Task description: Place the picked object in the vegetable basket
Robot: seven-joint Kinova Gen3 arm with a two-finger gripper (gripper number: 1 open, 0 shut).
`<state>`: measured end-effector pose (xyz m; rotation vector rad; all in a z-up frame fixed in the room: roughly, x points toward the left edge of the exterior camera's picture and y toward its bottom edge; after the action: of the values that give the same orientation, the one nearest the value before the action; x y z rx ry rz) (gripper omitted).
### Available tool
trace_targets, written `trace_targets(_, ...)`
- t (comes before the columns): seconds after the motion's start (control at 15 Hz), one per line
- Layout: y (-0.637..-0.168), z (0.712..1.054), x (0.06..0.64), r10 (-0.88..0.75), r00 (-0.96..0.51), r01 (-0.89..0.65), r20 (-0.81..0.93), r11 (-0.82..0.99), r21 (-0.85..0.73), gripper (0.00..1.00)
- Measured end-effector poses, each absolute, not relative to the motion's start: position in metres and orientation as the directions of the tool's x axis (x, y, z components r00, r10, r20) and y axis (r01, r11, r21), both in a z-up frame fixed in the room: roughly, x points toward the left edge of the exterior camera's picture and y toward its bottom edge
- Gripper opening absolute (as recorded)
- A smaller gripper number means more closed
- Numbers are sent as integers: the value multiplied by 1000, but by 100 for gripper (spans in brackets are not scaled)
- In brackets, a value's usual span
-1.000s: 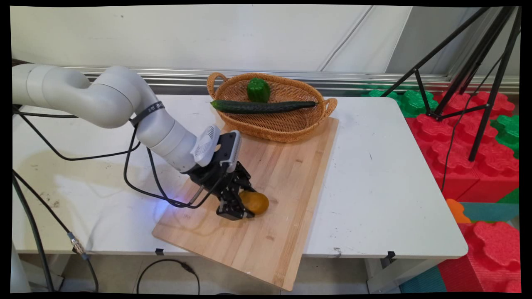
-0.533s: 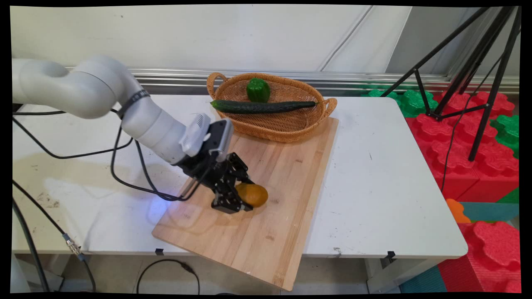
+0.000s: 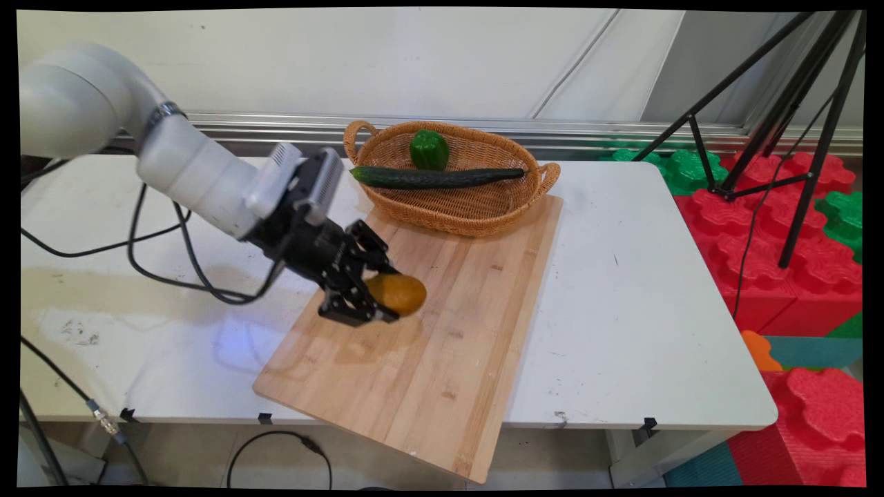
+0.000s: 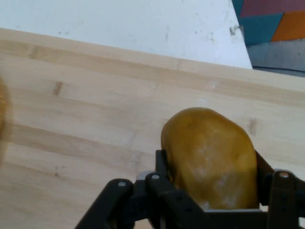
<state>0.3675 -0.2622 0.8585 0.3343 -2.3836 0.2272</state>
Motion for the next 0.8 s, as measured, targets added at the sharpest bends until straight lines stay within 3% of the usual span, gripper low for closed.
trace_targets(0.8,-307,915,440,-234,-607,-483,760,867,-120,0)
